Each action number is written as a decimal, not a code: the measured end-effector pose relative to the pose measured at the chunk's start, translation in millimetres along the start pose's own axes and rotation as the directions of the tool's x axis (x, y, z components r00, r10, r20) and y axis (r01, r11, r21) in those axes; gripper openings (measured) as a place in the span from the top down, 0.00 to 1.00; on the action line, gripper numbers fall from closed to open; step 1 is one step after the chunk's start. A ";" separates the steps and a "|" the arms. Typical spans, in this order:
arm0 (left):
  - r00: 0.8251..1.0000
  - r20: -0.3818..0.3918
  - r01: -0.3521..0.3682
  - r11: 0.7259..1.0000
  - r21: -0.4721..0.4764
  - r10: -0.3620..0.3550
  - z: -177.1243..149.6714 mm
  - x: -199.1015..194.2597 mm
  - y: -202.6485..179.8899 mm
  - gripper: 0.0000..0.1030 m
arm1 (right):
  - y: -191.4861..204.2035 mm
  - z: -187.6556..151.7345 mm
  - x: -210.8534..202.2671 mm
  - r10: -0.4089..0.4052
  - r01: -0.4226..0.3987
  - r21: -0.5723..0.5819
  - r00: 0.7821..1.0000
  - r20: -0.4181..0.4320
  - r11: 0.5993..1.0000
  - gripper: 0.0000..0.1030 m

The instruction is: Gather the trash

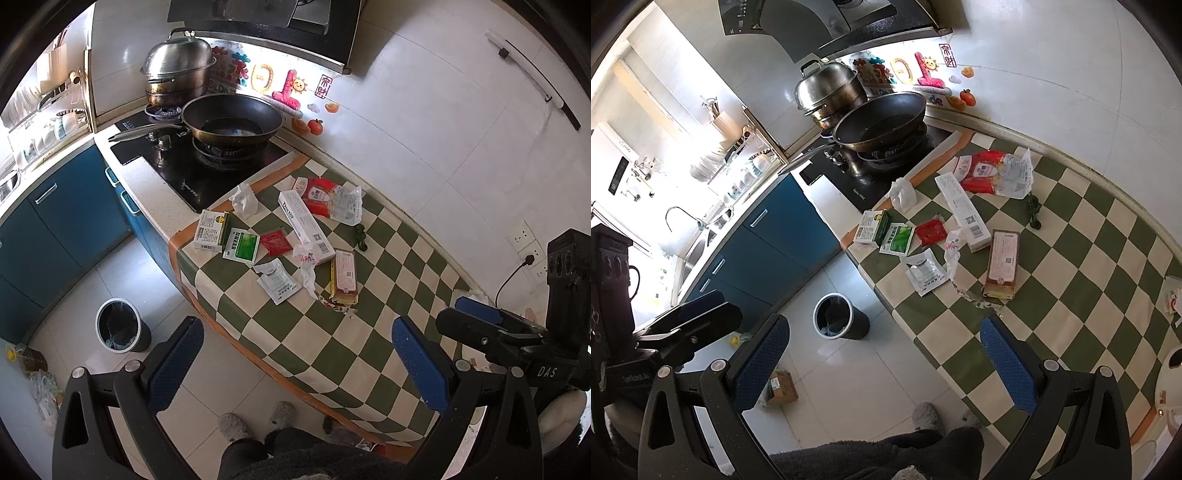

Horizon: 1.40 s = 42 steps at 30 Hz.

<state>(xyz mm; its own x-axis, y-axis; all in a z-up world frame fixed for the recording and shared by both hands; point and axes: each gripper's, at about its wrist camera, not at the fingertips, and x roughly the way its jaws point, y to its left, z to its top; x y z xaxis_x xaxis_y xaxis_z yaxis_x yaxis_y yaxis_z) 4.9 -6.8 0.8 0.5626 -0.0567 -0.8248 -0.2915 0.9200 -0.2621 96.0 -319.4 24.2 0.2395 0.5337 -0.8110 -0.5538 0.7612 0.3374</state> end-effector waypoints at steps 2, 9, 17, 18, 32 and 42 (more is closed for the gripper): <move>1.000 -0.005 0.004 1.000 0.002 -0.004 -0.5 -0.7 -6.9 0.00 | 3.8 -2.7 1.3 -0.001 0.001 0.010 1.000 0.000 1.000 0.00; 0.969 0.053 -0.244 0.969 0.039 0.242 11.2 27.9 -2.9 0.00 | -12.3 1.2 6.1 -0.089 0.086 0.101 0.996 0.021 0.991 0.00; 0.899 -0.196 -0.402 0.916 -0.018 0.390 27.9 177.2 21.7 0.00 | -113.5 23.8 104.8 -0.355 0.365 0.295 0.931 -0.087 0.883 0.00; 0.899 -0.259 -0.379 0.924 -0.055 0.353 27.8 202.4 23.1 0.00 | -129.5 28.6 122.7 -0.375 0.390 0.298 0.921 -0.109 0.871 0.00; 0.835 -0.539 -0.301 0.911 -0.283 0.108 35.5 423.7 -27.4 0.26 | -237.8 50.5 292.1 -0.347 0.447 0.259 0.869 -0.352 0.856 0.03; 0.806 -0.487 -0.390 0.921 -0.007 0.337 40.8 452.8 -112.4 0.98 | -250.9 46.6 310.5 -0.394 0.464 0.194 0.864 -0.314 0.864 0.40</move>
<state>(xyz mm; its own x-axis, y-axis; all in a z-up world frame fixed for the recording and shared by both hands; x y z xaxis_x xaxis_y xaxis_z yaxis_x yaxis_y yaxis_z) 324.0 -120.1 -322.7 -0.0215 0.0760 -0.9969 -0.4931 0.8666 0.0767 346.5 -327.5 -290.0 0.1744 0.0456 -0.9836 -0.2129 0.9770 0.0076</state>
